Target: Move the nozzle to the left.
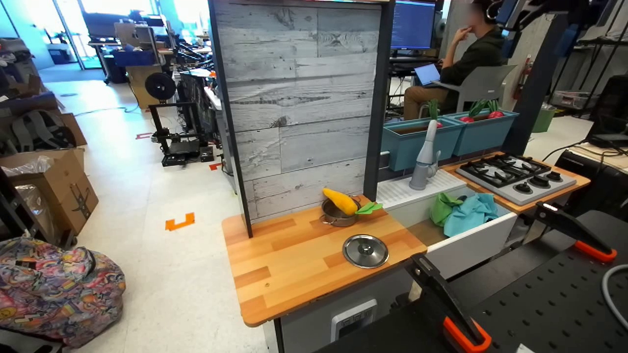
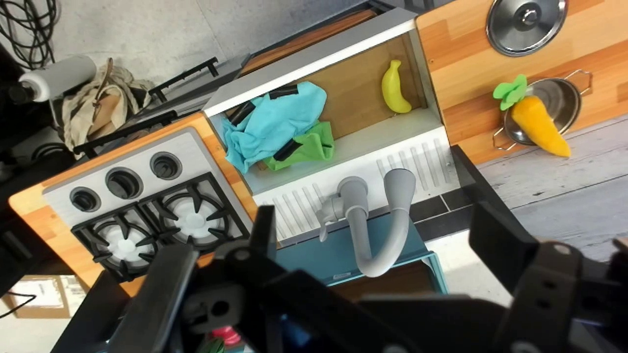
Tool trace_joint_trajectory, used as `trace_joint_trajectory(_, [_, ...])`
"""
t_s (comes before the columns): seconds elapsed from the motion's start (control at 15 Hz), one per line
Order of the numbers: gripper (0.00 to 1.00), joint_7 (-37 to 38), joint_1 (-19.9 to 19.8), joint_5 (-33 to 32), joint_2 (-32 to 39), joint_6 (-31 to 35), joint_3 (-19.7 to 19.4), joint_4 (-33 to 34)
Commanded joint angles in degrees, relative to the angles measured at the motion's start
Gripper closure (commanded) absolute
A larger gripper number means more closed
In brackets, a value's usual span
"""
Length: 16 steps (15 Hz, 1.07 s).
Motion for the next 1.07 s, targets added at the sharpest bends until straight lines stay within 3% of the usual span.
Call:
trace_joint_trajectory(0.0, [0.00,-1.13,0.88,4.74,6.76,3.50,-0.08,2.70])
trace_joint_trajectory(0.33, [0.00,-0.97,1.21,10.64,17.79,11.24,0.46,6.98])
trace_joint_trajectory(1.0, [0.00,0.40,-0.30,14.42,33.67,17.91,1.87,17.62])
